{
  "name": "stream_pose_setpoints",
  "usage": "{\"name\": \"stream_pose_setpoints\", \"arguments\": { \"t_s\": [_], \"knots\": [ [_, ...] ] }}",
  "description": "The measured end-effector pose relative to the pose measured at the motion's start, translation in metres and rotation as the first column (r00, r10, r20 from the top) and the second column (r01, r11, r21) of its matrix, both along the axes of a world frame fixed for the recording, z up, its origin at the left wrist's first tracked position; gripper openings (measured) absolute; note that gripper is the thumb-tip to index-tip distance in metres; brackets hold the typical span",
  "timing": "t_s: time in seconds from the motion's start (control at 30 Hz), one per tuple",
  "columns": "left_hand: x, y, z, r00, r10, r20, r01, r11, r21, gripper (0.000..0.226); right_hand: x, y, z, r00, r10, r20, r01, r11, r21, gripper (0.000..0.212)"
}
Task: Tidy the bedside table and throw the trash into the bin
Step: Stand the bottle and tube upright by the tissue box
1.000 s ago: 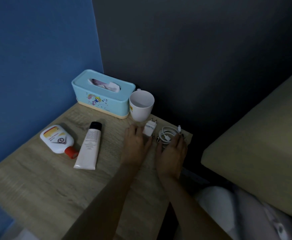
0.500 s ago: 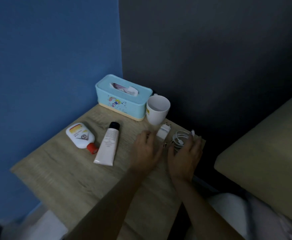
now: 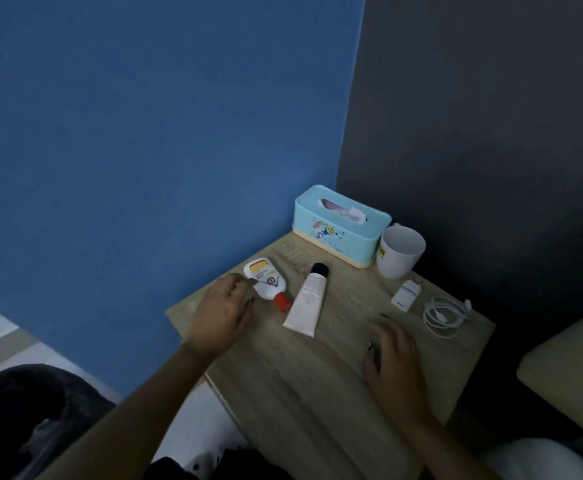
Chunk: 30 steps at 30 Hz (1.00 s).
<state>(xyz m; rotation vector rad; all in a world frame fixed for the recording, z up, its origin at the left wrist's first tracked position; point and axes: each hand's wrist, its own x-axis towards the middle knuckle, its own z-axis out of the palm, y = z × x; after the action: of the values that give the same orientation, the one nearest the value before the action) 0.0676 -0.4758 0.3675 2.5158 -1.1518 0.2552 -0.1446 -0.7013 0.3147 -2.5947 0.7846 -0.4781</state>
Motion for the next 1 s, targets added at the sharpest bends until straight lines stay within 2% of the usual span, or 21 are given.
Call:
{"name": "stream_pose_setpoints", "arguments": {
  "t_s": [0.1, 0.2, 0.3, 0.43, 0.53, 0.67, 0.77, 0.83, 0.9, 0.97, 1.0],
  "knots": [
    [0.024, 0.001, 0.003, 0.997, 0.024, -0.074, -0.02, 0.998, 0.064, 0.051, 0.023, -0.001, 0.008, 0.996, 0.086, -0.025, -0.086, 0.996, 0.0, 0.046],
    [0.046, -0.013, 0.017, 0.971, 0.039, -0.236, -0.024, 0.997, 0.069, 0.069, 0.055, -0.003, 0.024, 0.98, 0.192, -0.058, -0.195, 0.979, -0.052, 0.051],
    [0.067, -0.027, 0.019, 0.954, -0.031, -0.299, 0.077, 0.987, 0.144, 0.083, 0.089, -0.008, 0.036, 0.948, 0.304, -0.094, -0.312, 0.946, -0.085, 0.058],
    [0.085, -0.051, 0.01, 0.934, -0.117, -0.338, 0.235, 0.914, 0.33, 0.092, 0.127, -0.018, 0.037, 0.83, 0.475, -0.292, -0.515, 0.854, -0.075, 0.064],
    [0.088, -0.065, 0.002, 0.931, -0.175, -0.321, 0.306, 0.851, 0.427, 0.082, 0.145, -0.024, 0.035, 0.733, 0.501, -0.461, -0.593, 0.802, -0.071, 0.058],
    [0.089, -0.063, 0.001, 0.897, -0.238, -0.372, 0.371, 0.863, 0.343, 0.071, 0.144, -0.039, 0.026, 0.764, 0.585, -0.272, -0.629, 0.77, -0.107, 0.048],
    [0.09, -0.058, 0.001, 0.907, -0.242, -0.346, 0.348, 0.892, 0.289, 0.068, 0.137, -0.044, 0.023, 0.798, 0.599, -0.071, -0.602, 0.798, -0.036, 0.05],
    [0.092, -0.057, 0.001, 0.912, -0.238, -0.333, 0.334, 0.903, 0.27, 0.067, 0.133, -0.035, 0.026, 0.863, 0.498, 0.088, -0.505, 0.857, 0.106, 0.043],
    [0.093, -0.056, 0.001, 0.914, -0.25, -0.321, 0.338, 0.905, 0.258, 0.066, 0.131, -0.025, 0.028, 0.928, 0.305, 0.214, -0.361, 0.88, 0.309, 0.031],
    [0.093, -0.055, 0.001, 0.913, -0.26, -0.315, 0.349, 0.898, 0.268, 0.065, 0.134, -0.02, 0.029, 0.963, 0.078, 0.257, -0.204, 0.836, 0.509, 0.023],
    [0.093, -0.055, 0.002, 0.913, -0.262, -0.313, 0.353, 0.893, 0.28, 0.065, 0.135, -0.019, 0.03, 0.963, -0.009, 0.269, -0.163, 0.774, 0.611, 0.022]
  ]
}}
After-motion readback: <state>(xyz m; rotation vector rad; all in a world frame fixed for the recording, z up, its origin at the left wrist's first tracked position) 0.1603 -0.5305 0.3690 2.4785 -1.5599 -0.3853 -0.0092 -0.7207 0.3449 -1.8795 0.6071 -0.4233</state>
